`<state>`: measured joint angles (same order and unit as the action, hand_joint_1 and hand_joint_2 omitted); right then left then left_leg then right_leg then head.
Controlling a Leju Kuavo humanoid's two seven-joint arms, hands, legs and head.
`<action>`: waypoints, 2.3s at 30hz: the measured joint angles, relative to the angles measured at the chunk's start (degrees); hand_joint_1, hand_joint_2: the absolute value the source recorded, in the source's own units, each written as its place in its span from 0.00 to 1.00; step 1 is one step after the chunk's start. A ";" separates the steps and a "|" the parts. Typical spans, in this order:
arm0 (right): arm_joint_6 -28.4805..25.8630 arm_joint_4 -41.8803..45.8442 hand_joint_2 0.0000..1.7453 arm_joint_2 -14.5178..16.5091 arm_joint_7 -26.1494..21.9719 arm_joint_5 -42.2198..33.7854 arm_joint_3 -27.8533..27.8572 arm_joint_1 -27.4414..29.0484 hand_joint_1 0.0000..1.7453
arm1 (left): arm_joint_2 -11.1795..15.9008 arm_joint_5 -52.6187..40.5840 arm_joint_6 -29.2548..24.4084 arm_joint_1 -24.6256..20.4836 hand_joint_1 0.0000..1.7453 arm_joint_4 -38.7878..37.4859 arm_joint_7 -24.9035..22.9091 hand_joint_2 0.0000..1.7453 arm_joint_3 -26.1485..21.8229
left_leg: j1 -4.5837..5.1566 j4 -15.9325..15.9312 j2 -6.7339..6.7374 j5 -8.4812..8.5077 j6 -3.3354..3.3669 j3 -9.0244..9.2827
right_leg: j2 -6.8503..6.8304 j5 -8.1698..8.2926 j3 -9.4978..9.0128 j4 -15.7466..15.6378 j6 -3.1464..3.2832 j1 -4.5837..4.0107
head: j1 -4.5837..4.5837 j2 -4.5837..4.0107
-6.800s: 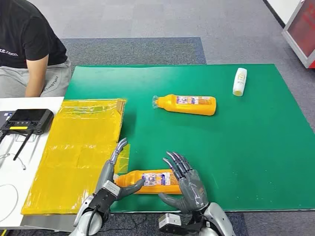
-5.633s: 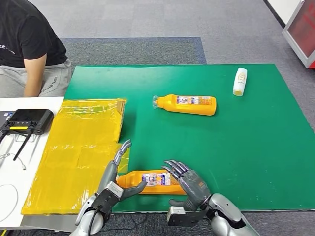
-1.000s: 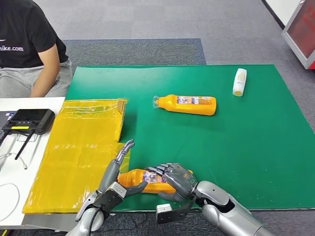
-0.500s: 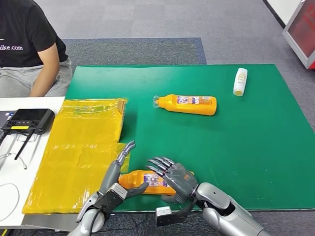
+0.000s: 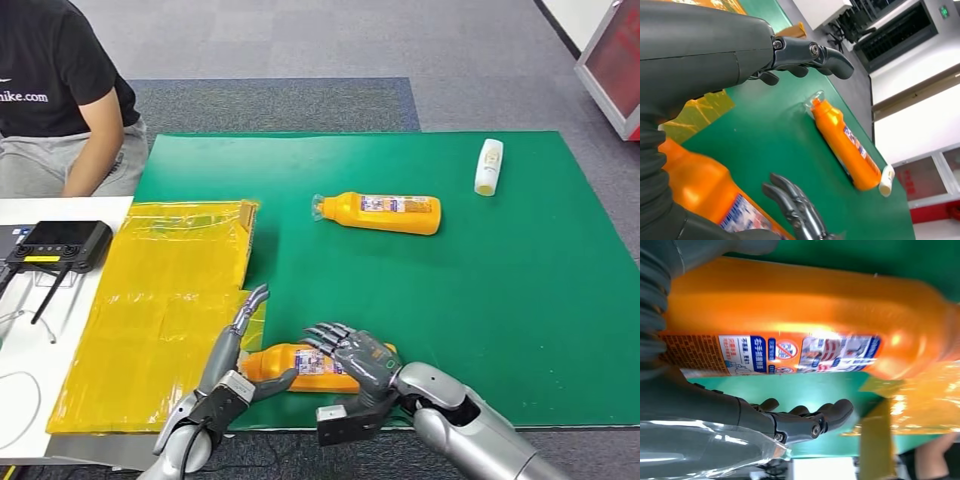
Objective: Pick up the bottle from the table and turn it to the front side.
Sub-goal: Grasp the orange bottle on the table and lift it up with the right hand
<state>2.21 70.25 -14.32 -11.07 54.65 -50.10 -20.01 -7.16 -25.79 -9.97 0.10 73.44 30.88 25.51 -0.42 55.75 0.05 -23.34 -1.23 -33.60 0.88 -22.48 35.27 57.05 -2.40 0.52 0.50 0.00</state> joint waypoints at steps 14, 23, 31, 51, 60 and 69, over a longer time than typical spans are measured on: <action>-2.76 0.96 1.00 -2.91 3.67 1.23 -0.08 1.17 0.00 | 0.59 0.14 -1.43 1.20 0.00 0.46 -0.03 1.00 -1.29 | 0.05 0.01 -0.09 0.03 0.05 0.02 | -0.06 0.02 -0.05 -0.02 -0.05 0.04 | 0.00 0.00; -3.69 3.89 1.00 -3.53 5.25 3.91 1.44 4.23 0.00 | 0.79 -0.54 -1.46 1.62 0.00 1.07 -0.51 1.00 -1.63 | 0.06 0.01 -0.09 0.02 0.05 0.02 | -0.05 0.01 -0.05 -0.02 -0.06 0.05 | 0.00 0.00; -5.96 6.45 1.00 -3.59 6.64 8.27 2.00 6.40 0.00 | 0.85 -1.21 -1.10 1.85 0.00 1.46 -1.57 1.00 -1.75 | 0.05 0.01 -0.10 0.02 0.05 -0.02 | -0.06 -0.01 -0.04 -0.02 -0.08 0.04 | 0.00 0.00; -16.04 14.97 1.00 2.36 12.95 25.88 8.84 13.33 0.00 | 0.24 -2.65 -1.08 4.02 0.00 3.92 -3.12 1.00 -2.71 | 0.06 0.01 -0.13 -0.02 0.05 -0.13 | -0.12 -0.06 0.08 -0.01 -0.04 0.04 | -0.01 0.00; -12.52 14.82 1.00 2.74 13.07 25.47 9.98 13.41 0.00 | -0.09 -2.75 -1.40 4.10 0.00 4.26 -3.12 1.00 -2.92 | 0.05 0.01 -0.13 -0.02 0.05 -0.13 | -0.12 -0.07 0.08 -0.01 -0.04 0.04 | 0.00 0.00; -9.57 13.96 1.00 2.67 12.62 23.85 10.32 13.24 0.00 | -0.09 -2.75 -1.51 4.22 0.00 4.39 -3.12 1.00 -3.10 | 0.05 0.01 -0.13 -0.02 0.05 -0.13 | -0.12 -0.07 0.07 -0.01 -0.04 0.04 | 0.01 0.00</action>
<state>-7.36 84.21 -11.66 1.55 78.50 -39.78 -6.77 -7.26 -28.55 -11.49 4.32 77.83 27.76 22.41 -0.36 55.76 -0.08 -23.35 -1.18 -33.73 0.76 -22.55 35.34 57.03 -2.45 0.56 0.50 0.00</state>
